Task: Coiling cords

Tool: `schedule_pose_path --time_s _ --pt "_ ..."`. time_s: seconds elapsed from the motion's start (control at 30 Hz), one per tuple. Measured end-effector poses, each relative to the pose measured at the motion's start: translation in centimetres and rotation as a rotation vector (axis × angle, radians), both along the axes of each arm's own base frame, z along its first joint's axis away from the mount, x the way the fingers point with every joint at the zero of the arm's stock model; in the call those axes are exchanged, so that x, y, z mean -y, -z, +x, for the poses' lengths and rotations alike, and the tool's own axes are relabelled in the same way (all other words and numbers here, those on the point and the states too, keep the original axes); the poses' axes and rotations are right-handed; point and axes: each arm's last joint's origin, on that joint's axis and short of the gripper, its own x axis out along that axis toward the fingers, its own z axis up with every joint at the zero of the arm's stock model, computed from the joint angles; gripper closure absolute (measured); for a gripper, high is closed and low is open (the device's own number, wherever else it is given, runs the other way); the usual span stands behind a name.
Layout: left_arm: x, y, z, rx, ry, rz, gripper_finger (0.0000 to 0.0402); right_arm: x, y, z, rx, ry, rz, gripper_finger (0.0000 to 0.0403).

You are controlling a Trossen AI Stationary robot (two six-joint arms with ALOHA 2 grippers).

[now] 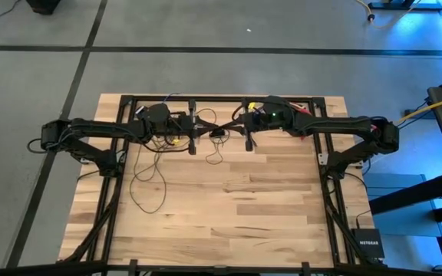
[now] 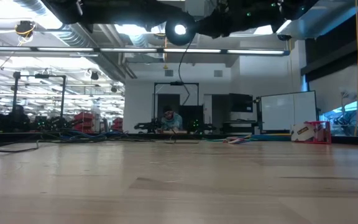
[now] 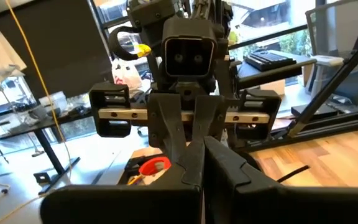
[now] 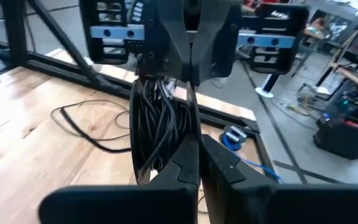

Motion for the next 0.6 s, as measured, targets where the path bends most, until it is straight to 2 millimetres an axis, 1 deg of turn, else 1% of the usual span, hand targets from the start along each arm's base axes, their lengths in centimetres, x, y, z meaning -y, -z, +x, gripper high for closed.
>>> schedule_pose_path --time_s 0.07,0.17,0.27,0.37,0.47,0.6 --pt "-0.1 -0.1 0.0 0.001 -0.018 -0.002 0.0392 0.0 -0.3 -0.1 0.011 0.028 -0.009 0.0396" --pt "-0.3 -0.5 -0.4 -0.051 -0.134 0.010 0.0355 0.1 -0.7 -0.4 0.024 0.090 -0.030 0.0397" --pt "-0.2 -1.7 -1.4 -0.090 -0.234 0.037 0.0310 0.3 -1.5 -0.7 0.065 0.162 -0.049 0.0398" --pt "0.0 -1.9 -2.5 -0.160 -0.259 0.035 0.0277 0.3 -2.3 -1.1 0.107 0.220 -0.040 0.0397" --pt "0.3 -1.3 -3.3 -0.253 -0.253 -0.012 0.0260 0.3 -2.6 -1.3 0.121 0.257 -0.027 0.0398" --pt "0.5 -0.5 -3.3 -0.324 -0.248 -0.069 0.0255 0.4 -2.5 -1.2 0.119 0.263 -0.027 0.0398"
